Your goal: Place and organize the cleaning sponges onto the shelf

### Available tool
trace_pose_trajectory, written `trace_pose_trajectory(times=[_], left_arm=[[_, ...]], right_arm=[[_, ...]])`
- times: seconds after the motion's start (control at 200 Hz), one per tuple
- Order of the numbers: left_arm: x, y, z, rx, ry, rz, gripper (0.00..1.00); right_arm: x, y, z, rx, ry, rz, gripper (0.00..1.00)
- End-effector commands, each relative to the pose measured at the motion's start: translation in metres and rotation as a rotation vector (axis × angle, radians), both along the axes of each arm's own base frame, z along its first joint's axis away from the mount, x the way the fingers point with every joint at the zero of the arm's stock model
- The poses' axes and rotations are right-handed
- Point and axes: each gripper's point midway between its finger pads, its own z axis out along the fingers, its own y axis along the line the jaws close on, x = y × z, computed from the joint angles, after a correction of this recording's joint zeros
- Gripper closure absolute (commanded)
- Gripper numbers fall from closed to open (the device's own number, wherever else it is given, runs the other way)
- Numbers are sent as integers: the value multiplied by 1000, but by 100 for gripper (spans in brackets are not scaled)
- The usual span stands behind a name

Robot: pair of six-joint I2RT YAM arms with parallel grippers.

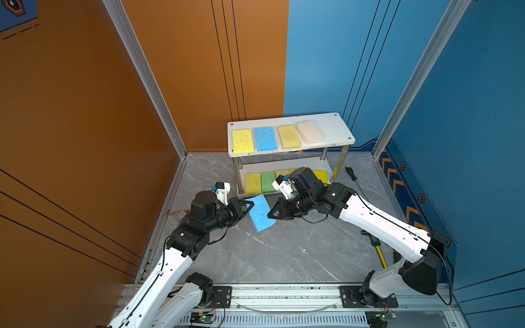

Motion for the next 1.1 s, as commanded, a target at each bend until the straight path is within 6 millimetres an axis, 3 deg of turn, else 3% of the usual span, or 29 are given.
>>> trace_pose_trajectory(times=[0.0, 0.165, 0.235, 0.375, 0.666, 1.016, 1.036, 1.096], left_arm=[[4, -1, 11, 13, -47, 5, 92], [8, -1, 17, 10, -65, 16, 100], [13, -2, 22, -21, -75, 23, 100], [24, -8, 40, -101, -117, 25, 100], [38, -14, 71, -197, -169, 30, 100], [38, -14, 76, -214, -175, 35, 100], [38, -14, 75, -214, -172, 34, 100], [38, -15, 74, -213, -168, 35, 100]], right_arm=[[1, 6, 13, 33, 2, 10, 93], [9, -4, 19, 60, 17, -21, 53], [14, -11, 23, 103, 37, -50, 45], [16, -13, 37, 225, 85, -61, 42], [9, -14, 42, 273, 93, -42, 40], [22, -24, 44, 305, 66, -110, 42], [32, -29, 46, 314, 61, -140, 42], [39, -28, 53, 346, 53, -153, 44]])
